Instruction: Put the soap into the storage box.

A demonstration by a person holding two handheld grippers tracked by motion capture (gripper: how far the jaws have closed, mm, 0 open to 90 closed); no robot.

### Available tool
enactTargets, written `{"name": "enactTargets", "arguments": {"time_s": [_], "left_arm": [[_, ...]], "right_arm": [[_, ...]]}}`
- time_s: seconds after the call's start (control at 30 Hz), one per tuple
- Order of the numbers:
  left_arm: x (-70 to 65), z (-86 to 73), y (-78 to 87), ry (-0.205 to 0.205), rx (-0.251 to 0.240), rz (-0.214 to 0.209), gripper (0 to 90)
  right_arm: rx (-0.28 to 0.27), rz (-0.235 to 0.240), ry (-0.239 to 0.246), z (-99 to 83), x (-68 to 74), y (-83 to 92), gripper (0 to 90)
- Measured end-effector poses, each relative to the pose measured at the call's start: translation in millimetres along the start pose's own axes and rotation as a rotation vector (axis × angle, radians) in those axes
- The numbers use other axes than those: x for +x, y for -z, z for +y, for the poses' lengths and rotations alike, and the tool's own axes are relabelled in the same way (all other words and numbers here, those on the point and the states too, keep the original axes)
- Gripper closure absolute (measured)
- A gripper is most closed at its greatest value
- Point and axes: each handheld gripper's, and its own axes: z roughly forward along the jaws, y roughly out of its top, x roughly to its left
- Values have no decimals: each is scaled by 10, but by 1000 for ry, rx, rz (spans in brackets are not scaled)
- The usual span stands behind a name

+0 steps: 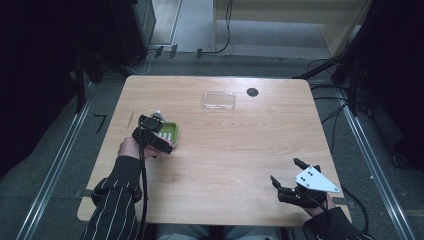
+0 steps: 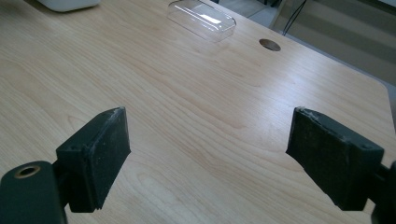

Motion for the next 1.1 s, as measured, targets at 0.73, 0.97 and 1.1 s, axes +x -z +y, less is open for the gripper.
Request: {"name": "enactTargets", "arguments": {"time_s": [0.73, 0.97, 1.1], "left_arm": [[175, 185, -36, 72, -63, 22, 137], [195, 268, -77, 96, -69, 48, 137], [221, 294, -118, 124, -80, 62, 138]], "right_arm": [[4, 3, 5, 0, 2, -4, 135], [3, 4, 4, 0, 2, -4, 135], [3, 4, 2, -2, 1, -3, 135]]}}
